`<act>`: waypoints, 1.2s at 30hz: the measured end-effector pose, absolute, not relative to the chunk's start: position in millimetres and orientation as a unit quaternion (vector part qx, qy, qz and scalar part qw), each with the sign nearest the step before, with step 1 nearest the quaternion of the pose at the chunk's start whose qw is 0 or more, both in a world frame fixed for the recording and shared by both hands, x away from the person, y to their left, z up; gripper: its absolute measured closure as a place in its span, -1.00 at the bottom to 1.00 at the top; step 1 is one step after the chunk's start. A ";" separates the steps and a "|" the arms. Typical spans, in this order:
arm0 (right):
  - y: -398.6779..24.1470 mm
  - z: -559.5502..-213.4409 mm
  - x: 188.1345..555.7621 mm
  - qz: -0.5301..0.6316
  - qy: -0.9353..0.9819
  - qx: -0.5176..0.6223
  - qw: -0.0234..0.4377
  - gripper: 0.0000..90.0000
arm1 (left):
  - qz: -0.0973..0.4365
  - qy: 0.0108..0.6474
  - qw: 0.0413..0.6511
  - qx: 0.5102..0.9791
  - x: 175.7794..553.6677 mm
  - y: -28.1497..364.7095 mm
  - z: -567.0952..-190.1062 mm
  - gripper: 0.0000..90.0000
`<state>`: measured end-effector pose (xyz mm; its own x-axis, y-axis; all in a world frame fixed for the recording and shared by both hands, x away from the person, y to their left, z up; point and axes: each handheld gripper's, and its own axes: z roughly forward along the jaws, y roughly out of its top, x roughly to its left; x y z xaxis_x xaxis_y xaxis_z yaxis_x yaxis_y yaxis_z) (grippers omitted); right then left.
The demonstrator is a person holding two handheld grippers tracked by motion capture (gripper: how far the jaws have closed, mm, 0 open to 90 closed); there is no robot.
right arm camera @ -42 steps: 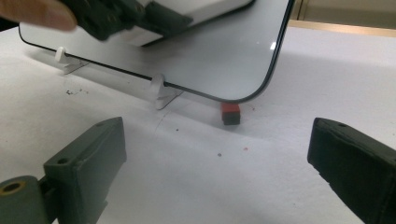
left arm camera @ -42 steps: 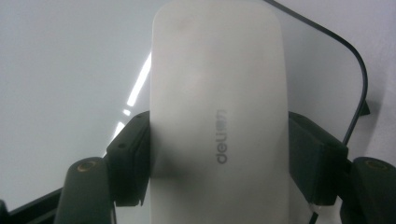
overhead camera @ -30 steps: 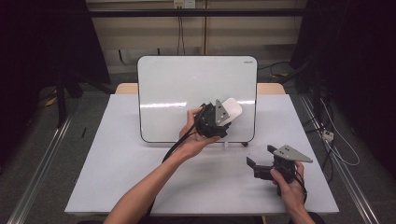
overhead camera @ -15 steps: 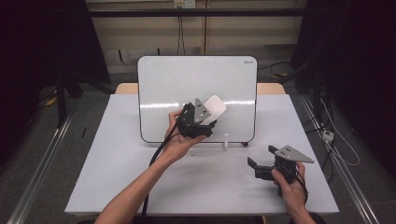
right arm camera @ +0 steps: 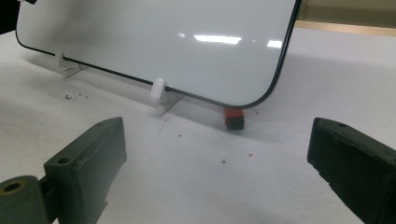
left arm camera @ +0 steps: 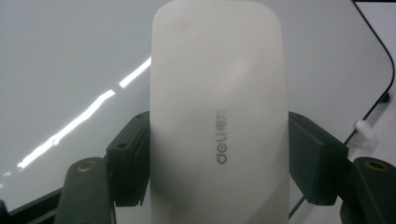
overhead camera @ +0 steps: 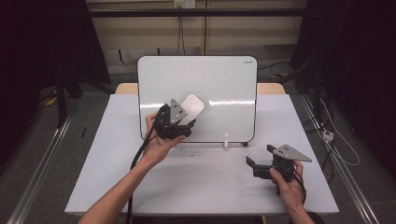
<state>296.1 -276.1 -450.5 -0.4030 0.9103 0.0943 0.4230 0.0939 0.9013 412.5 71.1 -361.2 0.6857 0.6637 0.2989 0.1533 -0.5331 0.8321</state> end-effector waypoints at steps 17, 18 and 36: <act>-277.8 -451.9 296.7 0.472 0.693 0.484 0.251 -0.90 | 0.332 0.299 0.381 0.810 401.7 127.7 -374.9 -0.31; -277.3 -451.9 296.7 0.472 0.692 0.484 0.251 -0.90 | 0.334 0.302 0.382 0.807 401.5 129.5 -376.6 -0.31; -276.2 -451.1 294.8 0.470 0.694 0.483 0.255 -0.90 | 0.360 0.299 0.327 0.821 416.5 144.5 -406.9 -0.31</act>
<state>294.8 -276.2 -451.1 -0.4039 0.9094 0.0992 0.4300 0.0930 0.8980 416.5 144.5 -406.9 0.5620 0.7264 0.3956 0.2564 -0.6077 0.7517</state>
